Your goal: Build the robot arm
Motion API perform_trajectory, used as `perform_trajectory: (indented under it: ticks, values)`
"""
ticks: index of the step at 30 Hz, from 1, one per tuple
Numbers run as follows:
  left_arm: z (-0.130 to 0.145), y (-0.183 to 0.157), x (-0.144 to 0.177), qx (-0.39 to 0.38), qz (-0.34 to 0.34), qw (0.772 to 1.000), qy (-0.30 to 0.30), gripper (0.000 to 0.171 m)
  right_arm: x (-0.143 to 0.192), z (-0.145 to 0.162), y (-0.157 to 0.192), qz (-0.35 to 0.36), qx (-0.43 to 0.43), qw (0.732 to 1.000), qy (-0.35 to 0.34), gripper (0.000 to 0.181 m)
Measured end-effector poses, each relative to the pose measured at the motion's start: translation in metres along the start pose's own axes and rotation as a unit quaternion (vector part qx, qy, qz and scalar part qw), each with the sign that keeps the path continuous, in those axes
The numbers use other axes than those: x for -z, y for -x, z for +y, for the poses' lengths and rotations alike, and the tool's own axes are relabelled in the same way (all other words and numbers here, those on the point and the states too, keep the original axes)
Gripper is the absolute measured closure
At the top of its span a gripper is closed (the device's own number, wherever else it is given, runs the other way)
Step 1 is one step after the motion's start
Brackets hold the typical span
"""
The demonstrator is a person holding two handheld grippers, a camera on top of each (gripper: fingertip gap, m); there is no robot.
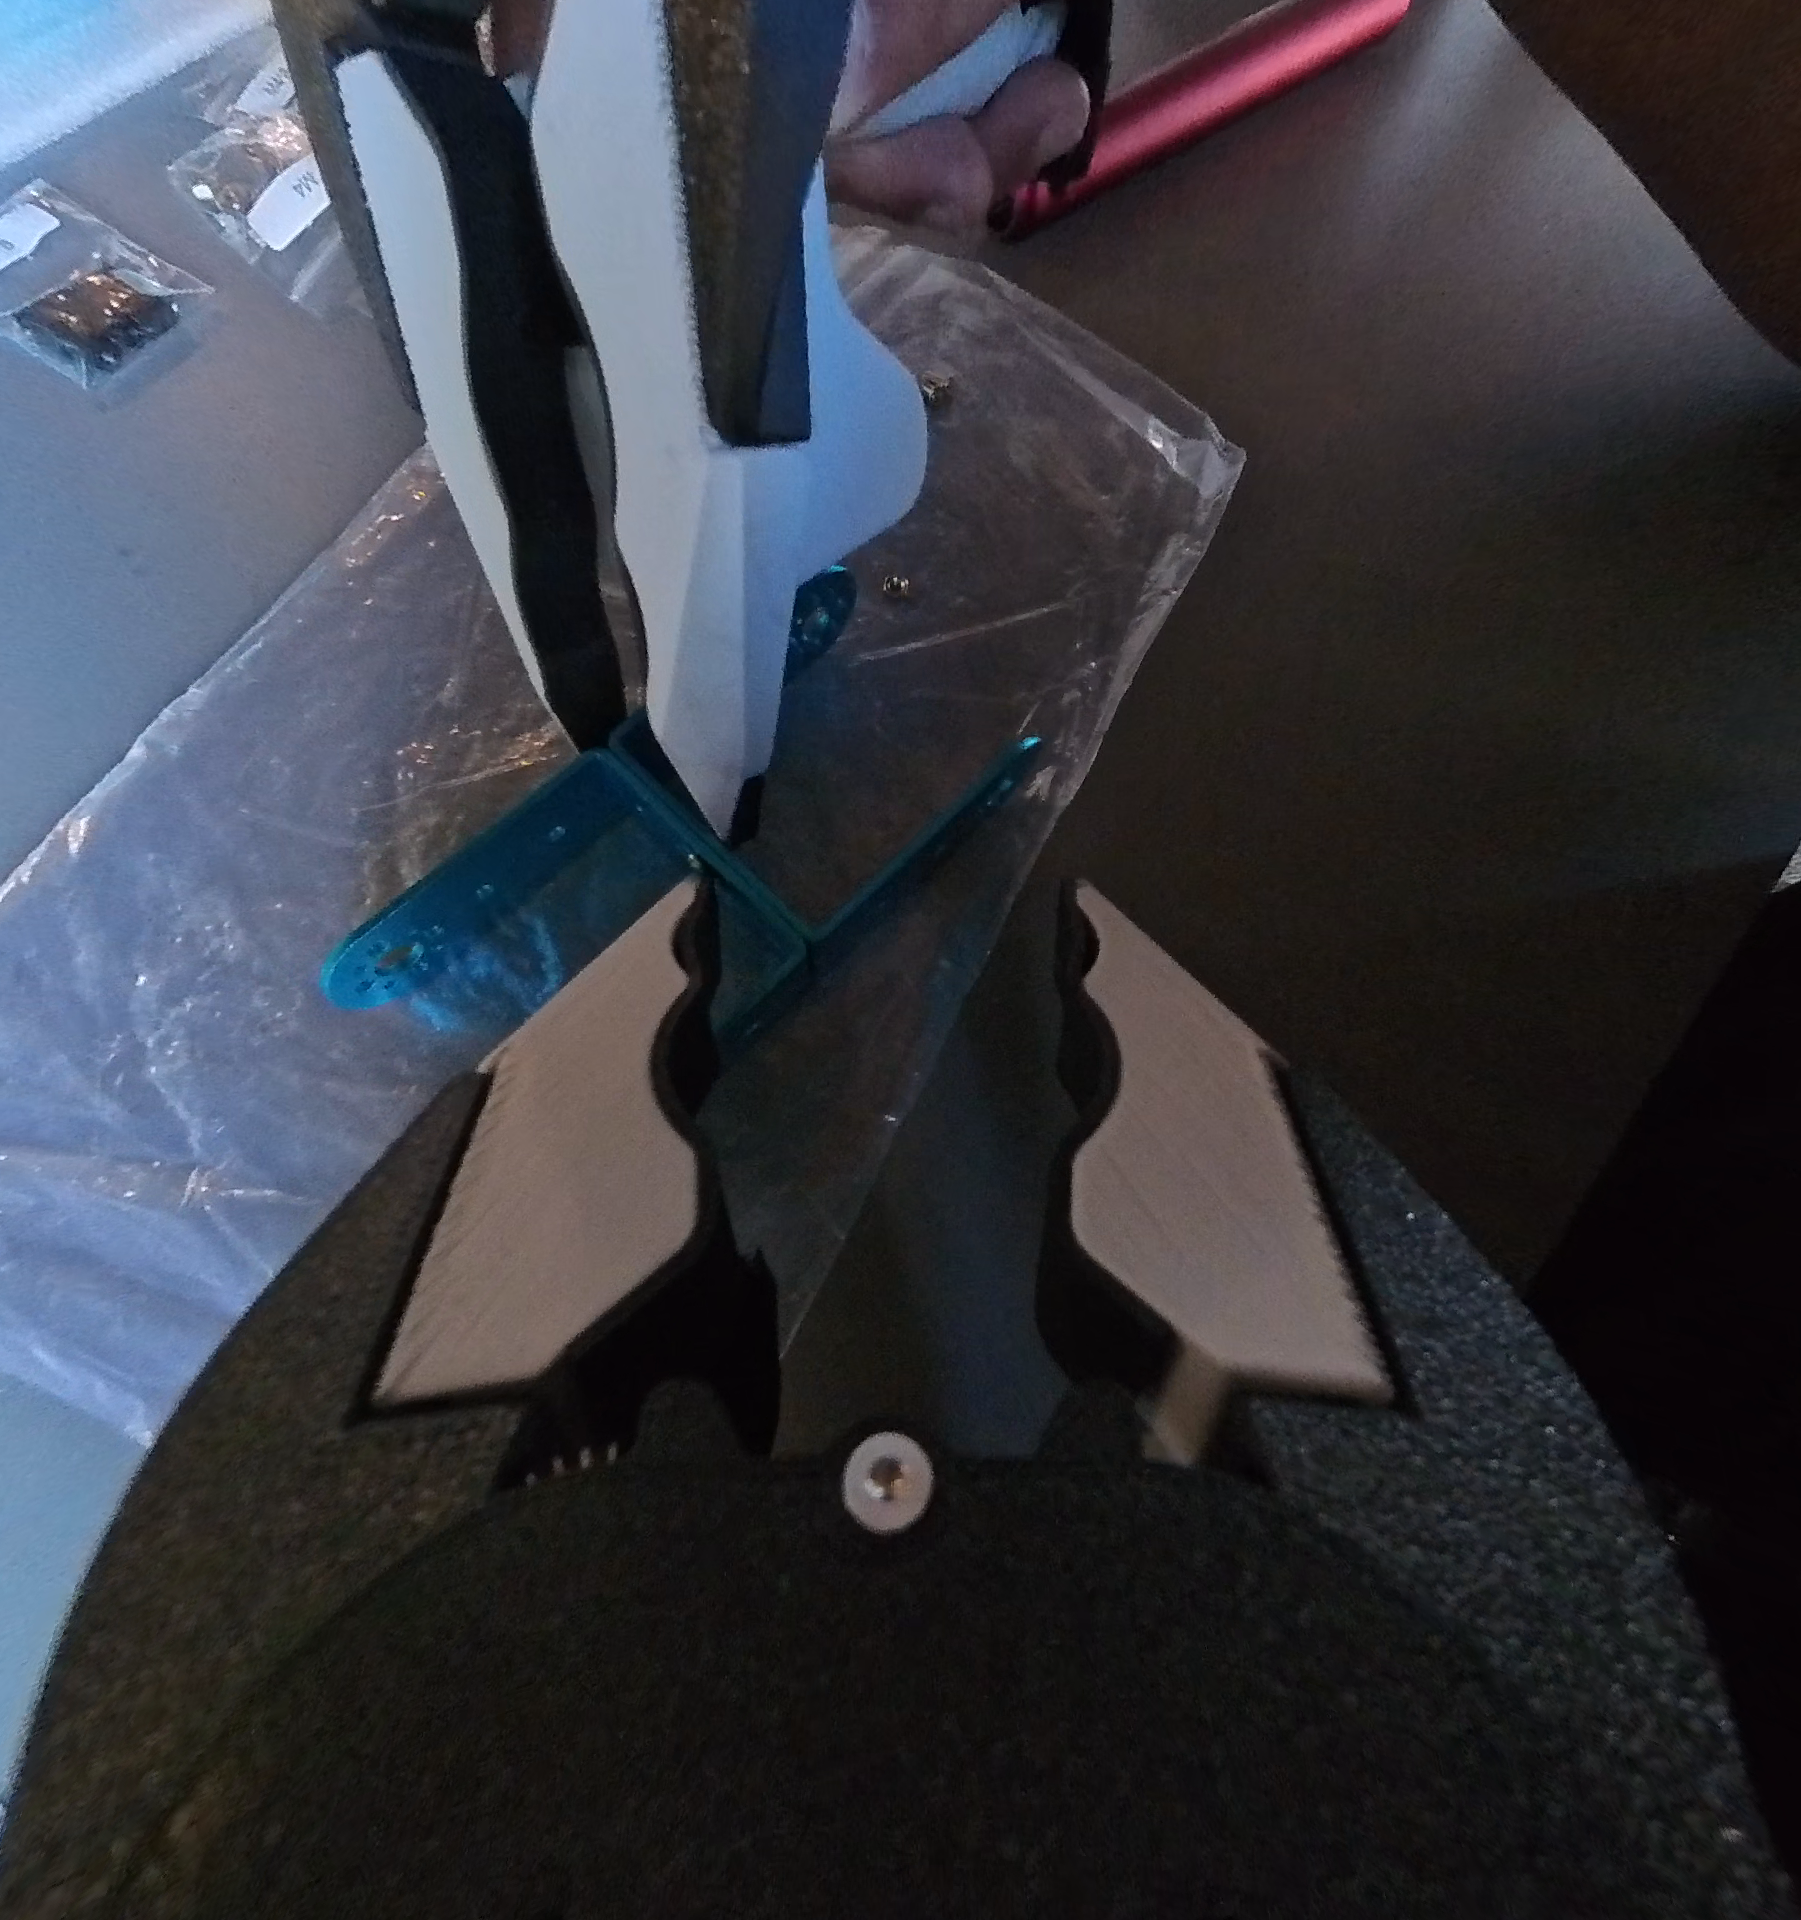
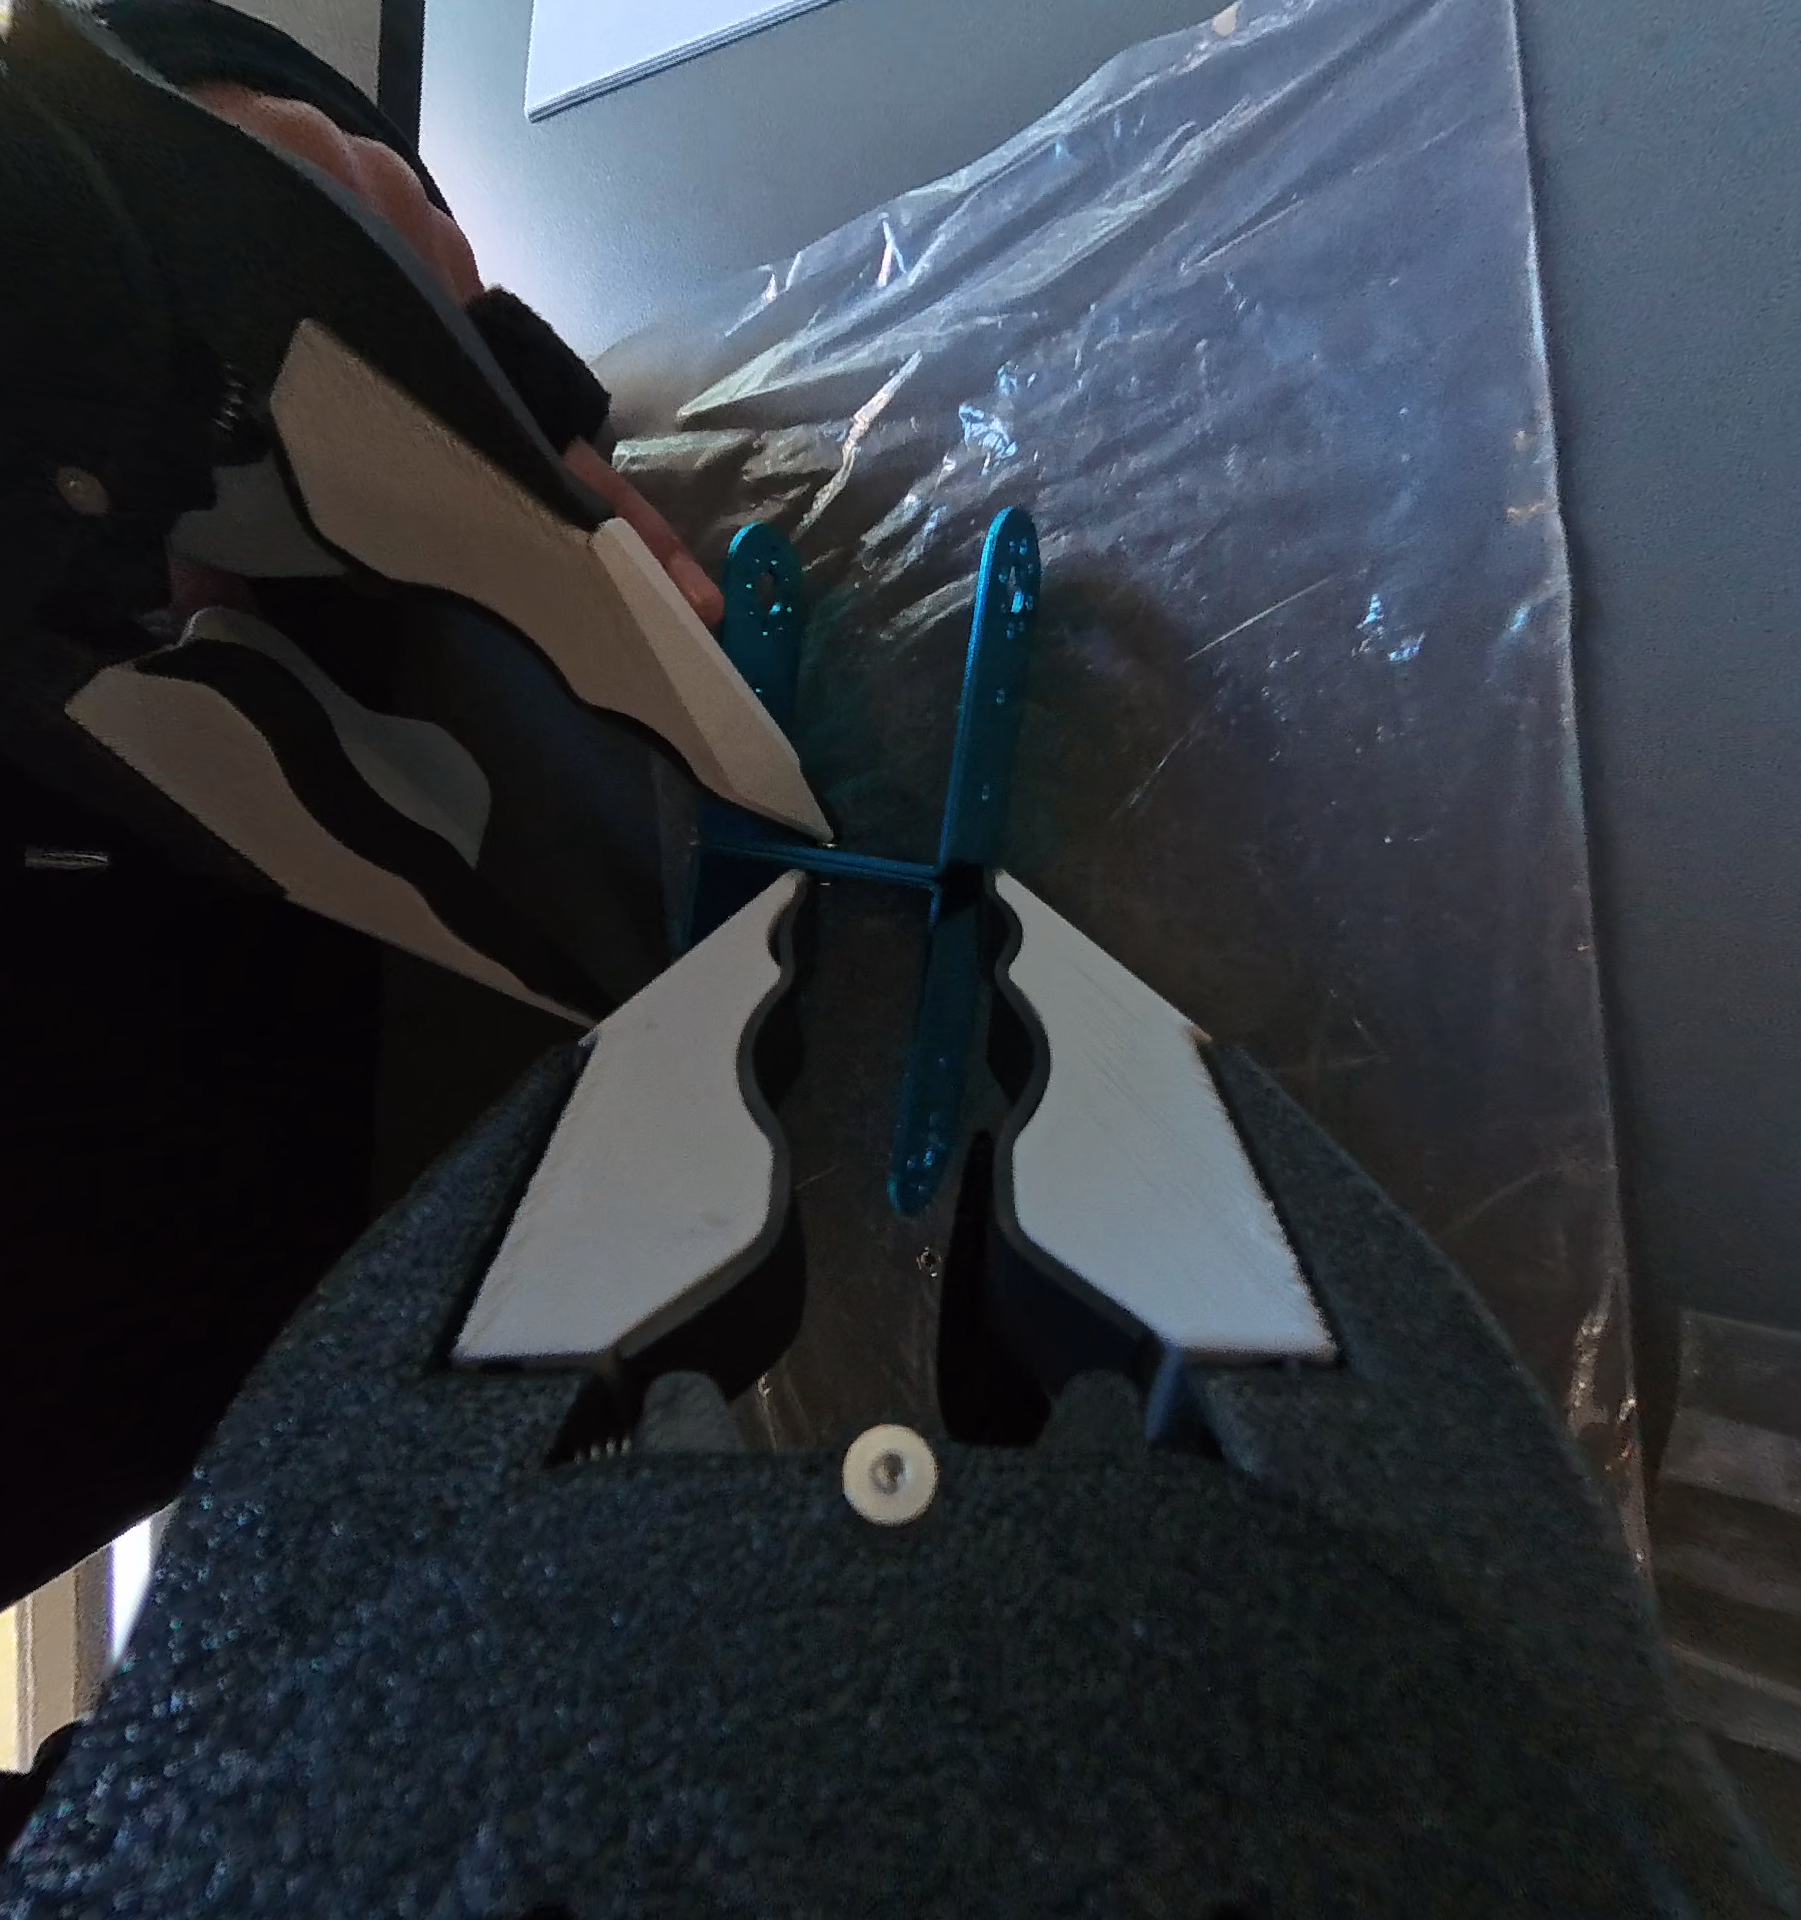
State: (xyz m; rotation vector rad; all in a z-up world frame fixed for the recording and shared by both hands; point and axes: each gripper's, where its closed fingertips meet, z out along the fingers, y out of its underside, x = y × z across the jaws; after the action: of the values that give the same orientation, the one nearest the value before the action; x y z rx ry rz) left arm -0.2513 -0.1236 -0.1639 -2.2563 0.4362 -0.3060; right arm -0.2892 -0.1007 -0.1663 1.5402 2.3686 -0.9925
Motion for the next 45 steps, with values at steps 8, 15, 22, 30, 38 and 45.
perform_trajectory:
  ticks: [8, 15, 22, 30, 38, 45]
  values:
    - [0.001, 0.001, 0.0, -0.003, -0.003, 1.0, 0.002, 0.106, 0.002, 0.001, -0.008, 0.018, 0.006, 1.0, -0.002, 0.173]
    - [-0.001, 0.002, 0.001, 0.002, -0.002, 1.0, -0.003, 0.106, 0.006, 0.0, -0.013, 0.039, 0.02, 0.999, -0.006, 0.172]
    - [-0.001, 0.0, 0.003, -0.006, 0.004, 1.0, -0.003, 0.107, 0.024, -0.003, -0.003, 0.053, 0.04, 0.997, -0.026, 0.161]
    - [-0.001, 0.034, 0.038, -0.111, 0.031, 0.993, -0.019, 0.1, 0.029, 0.025, 0.013, 0.059, 0.038, 0.994, -0.086, 0.117]
    - [0.005, 0.052, 0.023, -0.147, 0.14, 0.979, 0.018, 0.087, 0.025, 0.02, 0.021, 0.128, 0.078, 0.979, -0.137, 0.112]
    - [0.013, 0.055, 0.011, -0.173, 0.155, 0.972, 0.027, 0.102, 0.028, 0.009, 0.026, 0.085, 0.072, 0.976, -0.186, 0.15]
